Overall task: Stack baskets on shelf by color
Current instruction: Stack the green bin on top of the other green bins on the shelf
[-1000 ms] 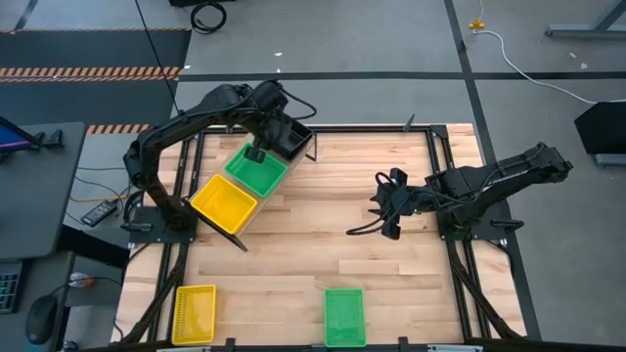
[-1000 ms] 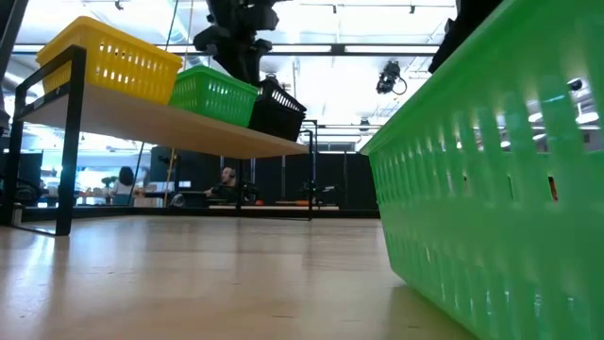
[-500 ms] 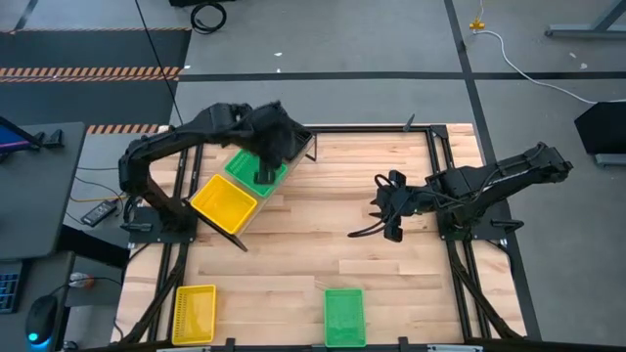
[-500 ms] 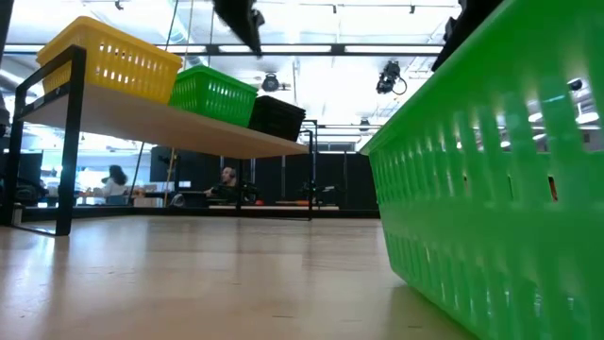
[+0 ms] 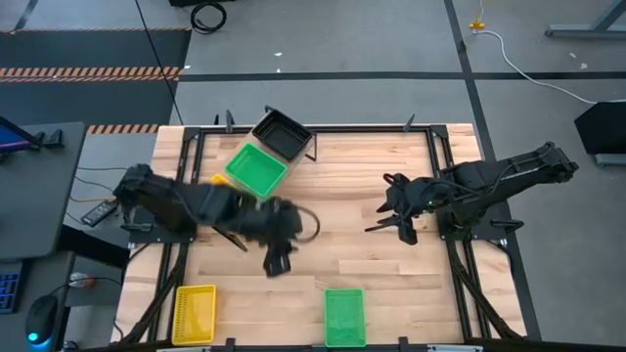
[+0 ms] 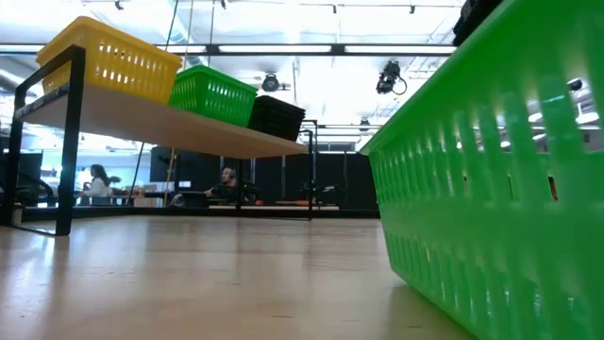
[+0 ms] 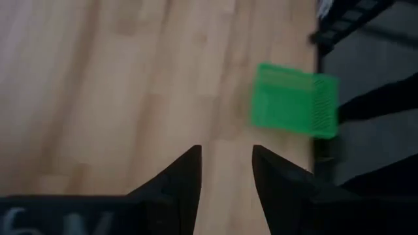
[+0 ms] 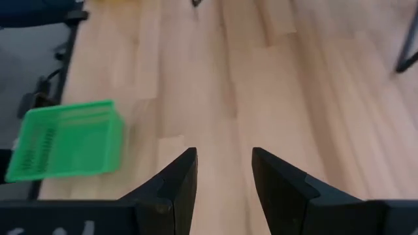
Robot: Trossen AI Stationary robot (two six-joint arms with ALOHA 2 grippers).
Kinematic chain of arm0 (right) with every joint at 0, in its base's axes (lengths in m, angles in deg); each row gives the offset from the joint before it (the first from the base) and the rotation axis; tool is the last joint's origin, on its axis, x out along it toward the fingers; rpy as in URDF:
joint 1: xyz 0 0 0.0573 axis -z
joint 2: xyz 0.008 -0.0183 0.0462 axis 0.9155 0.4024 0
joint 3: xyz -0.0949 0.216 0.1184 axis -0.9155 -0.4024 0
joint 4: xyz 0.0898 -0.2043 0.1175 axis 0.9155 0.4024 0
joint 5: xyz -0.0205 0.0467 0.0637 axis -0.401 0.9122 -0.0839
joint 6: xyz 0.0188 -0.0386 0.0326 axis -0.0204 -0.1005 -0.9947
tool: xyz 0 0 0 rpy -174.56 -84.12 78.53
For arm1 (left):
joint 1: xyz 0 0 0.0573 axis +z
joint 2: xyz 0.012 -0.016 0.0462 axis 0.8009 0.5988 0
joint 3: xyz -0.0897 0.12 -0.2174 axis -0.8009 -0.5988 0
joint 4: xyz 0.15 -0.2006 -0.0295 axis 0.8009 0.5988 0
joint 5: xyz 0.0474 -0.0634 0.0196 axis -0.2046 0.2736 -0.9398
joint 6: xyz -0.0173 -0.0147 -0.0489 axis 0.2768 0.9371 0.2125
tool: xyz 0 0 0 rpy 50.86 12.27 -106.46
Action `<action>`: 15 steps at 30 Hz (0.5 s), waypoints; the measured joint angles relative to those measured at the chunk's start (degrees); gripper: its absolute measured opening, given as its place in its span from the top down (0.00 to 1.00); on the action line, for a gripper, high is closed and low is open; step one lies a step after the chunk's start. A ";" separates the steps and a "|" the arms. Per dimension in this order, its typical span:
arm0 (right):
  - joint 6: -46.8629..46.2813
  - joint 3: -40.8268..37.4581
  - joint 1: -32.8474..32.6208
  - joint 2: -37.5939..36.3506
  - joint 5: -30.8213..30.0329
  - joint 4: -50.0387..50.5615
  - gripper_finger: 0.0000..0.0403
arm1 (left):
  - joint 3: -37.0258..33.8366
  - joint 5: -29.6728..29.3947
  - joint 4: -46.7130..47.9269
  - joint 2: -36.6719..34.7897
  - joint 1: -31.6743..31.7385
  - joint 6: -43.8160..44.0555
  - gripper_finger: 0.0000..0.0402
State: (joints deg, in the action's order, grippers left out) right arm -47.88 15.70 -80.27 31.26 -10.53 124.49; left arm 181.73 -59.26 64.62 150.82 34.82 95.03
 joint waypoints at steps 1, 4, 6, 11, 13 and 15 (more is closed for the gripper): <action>-0.15 0.00 -0.01 -0.21 0.94 0.38 0.62 | 0.00 -1.01 -0.88 0.28 -1.87 2.56 0.65; -0.19 0.00 -0.04 -0.31 3.64 0.93 0.62 | 0.00 -3.76 -2.60 2.39 -6.00 8.95 0.65; -1.15 0.00 -0.07 -0.03 5.09 1.64 0.62 | 0.00 -4.37 -3.08 4.07 -7.96 12.69 0.65; -7.24 -0.56 -0.12 0.55 6.47 2.51 0.62 | -0.02 -3.77 -6.69 8.72 -9.46 15.71 0.67; -10.53 -1.41 -0.34 0.56 6.83 2.92 0.62 | -0.02 -3.66 -9.29 10.35 -9.24 15.34 0.67; -13.27 -2.14 -0.60 0.59 6.78 2.70 0.62 | -0.02 -3.13 -11.04 11.84 -8.71 13.55 0.68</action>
State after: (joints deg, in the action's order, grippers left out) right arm -61.14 13.56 -80.87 31.84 -3.75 127.19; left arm 181.71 -62.38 53.58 162.65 26.12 108.58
